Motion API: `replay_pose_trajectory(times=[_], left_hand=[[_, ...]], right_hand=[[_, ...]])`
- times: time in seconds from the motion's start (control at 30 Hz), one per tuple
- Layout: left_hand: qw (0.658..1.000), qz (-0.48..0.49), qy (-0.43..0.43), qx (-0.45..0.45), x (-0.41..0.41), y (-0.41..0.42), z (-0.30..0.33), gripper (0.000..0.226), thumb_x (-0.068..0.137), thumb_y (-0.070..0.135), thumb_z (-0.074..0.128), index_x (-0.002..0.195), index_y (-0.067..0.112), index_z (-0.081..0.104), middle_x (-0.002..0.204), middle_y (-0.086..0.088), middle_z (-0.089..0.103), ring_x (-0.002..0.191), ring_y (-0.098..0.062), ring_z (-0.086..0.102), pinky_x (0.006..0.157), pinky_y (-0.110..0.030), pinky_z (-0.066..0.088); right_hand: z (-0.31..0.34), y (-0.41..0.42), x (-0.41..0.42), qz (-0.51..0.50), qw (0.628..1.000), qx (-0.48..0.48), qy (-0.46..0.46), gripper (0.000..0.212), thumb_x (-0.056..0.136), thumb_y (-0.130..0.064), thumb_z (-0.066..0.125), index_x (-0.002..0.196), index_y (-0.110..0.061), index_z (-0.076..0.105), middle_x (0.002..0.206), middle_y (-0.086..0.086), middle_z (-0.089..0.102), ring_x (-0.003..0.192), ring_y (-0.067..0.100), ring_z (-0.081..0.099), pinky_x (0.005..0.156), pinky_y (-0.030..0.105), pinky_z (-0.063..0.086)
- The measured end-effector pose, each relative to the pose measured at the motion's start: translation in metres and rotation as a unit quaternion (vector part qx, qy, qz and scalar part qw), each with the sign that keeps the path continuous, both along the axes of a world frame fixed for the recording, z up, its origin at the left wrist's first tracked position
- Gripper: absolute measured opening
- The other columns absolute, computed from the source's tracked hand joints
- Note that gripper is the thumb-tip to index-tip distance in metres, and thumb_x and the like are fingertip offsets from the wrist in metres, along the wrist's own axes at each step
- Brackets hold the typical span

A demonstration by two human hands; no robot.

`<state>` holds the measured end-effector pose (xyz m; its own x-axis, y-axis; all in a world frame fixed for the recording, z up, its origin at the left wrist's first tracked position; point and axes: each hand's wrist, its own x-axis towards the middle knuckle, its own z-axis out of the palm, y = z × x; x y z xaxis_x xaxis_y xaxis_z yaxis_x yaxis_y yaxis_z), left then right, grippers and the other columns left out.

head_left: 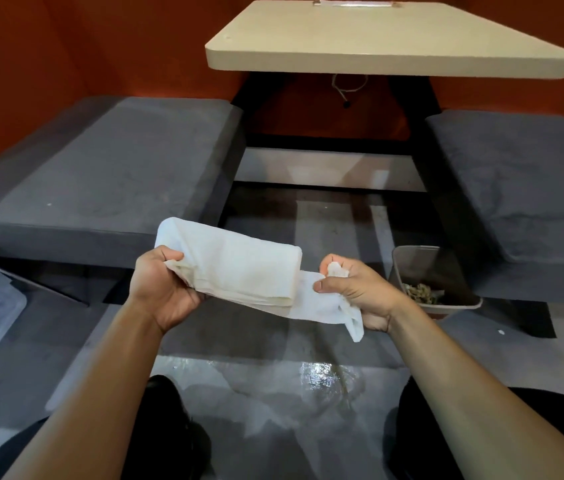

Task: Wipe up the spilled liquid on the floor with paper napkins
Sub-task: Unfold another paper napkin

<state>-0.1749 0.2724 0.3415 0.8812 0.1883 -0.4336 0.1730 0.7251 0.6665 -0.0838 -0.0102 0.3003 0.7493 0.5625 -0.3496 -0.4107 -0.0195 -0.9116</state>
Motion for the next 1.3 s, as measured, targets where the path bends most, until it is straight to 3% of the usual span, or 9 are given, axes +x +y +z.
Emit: replay_pose_trajectory(times=[0.1,0.37,0.63,0.77,0.87,1.0,1.17,1.23,1.3], left_hand=[[1.000,-0.002,0.003,-0.007,0.005,0.002,-0.011,0.068,0.075,0.012,0.038,0.141,0.004,0.053,0.133,-0.021,0.066,0.113,-0.041,0.070,0.079,-0.054,0.062],[0.996,0.082,0.034,-0.027,0.009,0.026,-0.064,0.062,0.085,0.009,0.033,0.144,0.007,0.050,0.136,-0.026,0.062,0.117,-0.053,0.063,0.080,-0.067,0.057],[0.987,0.060,0.146,0.006,-0.016,0.039,-0.139,0.069,0.080,0.009,0.030,0.146,0.005,0.049,0.140,-0.027,0.059,0.124,-0.057,0.056,0.094,-0.084,0.038],[0.980,0.035,0.194,0.000,-0.036,0.032,-0.190,0.077,0.069,0.012,0.039,0.146,0.006,0.049,0.144,-0.026,0.056,0.127,-0.053,0.057,0.105,-0.075,0.037],[0.975,0.041,0.219,-0.021,-0.060,0.026,-0.234,0.071,0.063,0.014,0.041,0.133,0.012,0.055,0.140,-0.020,0.060,0.128,-0.047,0.058,0.109,-0.066,0.040],[0.952,0.065,0.293,-0.051,-0.096,0.028,-0.301,0.069,0.066,0.007,0.038,0.132,0.011,0.054,0.139,-0.019,0.061,0.127,-0.045,0.058,0.100,-0.059,0.051],[0.905,0.045,0.424,0.002,-0.134,0.024,-0.371,0.043,0.087,-0.002,0.030,0.121,0.009,0.054,0.120,-0.020,0.061,0.108,-0.040,0.058,0.090,-0.055,0.051],[0.881,-0.010,0.461,0.106,-0.143,0.028,-0.398,0.039,0.096,0.002,0.039,0.134,0.007,0.047,0.117,-0.018,0.059,0.103,-0.038,0.058,0.083,-0.051,0.053],[0.831,-0.089,0.477,0.274,-0.148,0.035,-0.419,0.043,0.103,0.011,0.046,0.146,0.008,0.042,0.130,-0.021,0.059,0.108,-0.039,0.058,0.091,-0.053,0.054]], right_hand=[[-0.004,0.007,0.003,-0.026,1.000,0.006,-0.010,0.038,0.084,0.022,0.054,0.100,-0.010,0.066,0.079,0.014,0.058,0.058,0.022,0.056,0.047,0.025,0.048],[-0.057,-0.026,0.017,-0.146,0.989,-0.020,0.026,0.026,0.090,0.020,0.050,0.082,0.001,0.066,0.070,0.016,0.059,0.053,0.017,0.054,0.040,0.022,0.043],[-0.129,-0.043,0.024,-0.223,0.969,0.002,0.105,0.010,0.092,0.001,0.061,0.096,-0.006,0.068,0.078,0.007,0.069,0.070,0.016,0.067,0.063,0.024,0.056],[-0.170,-0.048,0.023,-0.248,0.945,0.069,0.203,0.034,0.078,-0.003,0.050,0.109,-0.014,0.060,0.107,0.014,0.058,0.098,0.028,0.060,0.087,0.040,0.050],[-0.200,-0.049,0.020,-0.275,0.937,0.072,0.200,0.052,0.073,0.013,0.031,0.107,-0.018,0.056,0.115,0.013,0.045,0.112,0.034,0.053,0.106,0.054,0.042],[-0.248,-0.055,0.014,-0.247,0.956,-0.153,0.027,0.058,0.070,0.017,0.045,0.114,-0.021,0.049,0.095,0.003,0.058,0.081,0.011,0.062,0.067,0.029,0.056],[-0.306,-0.076,0.015,-0.181,0.897,-0.374,-0.153,0.071,0.075,0.005,0.072,0.129,-0.035,0.049,0.122,0.002,0.063,0.096,0.009,0.064,0.090,0.023,0.054],[-0.326,-0.080,0.011,-0.150,0.873,-0.424,-0.186,0.077,0.074,-0.003,0.079,0.137,-0.033,0.046,0.119,0.002,0.060,0.094,0.014,0.060,0.086,0.016,0.049],[-0.348,-0.084,0.006,-0.108,0.857,-0.464,-0.199,0.083,0.071,-0.010,0.083,0.142,-0.029,0.044,0.122,0.008,0.056,0.099,0.024,0.060,0.090,0.030,0.051]])
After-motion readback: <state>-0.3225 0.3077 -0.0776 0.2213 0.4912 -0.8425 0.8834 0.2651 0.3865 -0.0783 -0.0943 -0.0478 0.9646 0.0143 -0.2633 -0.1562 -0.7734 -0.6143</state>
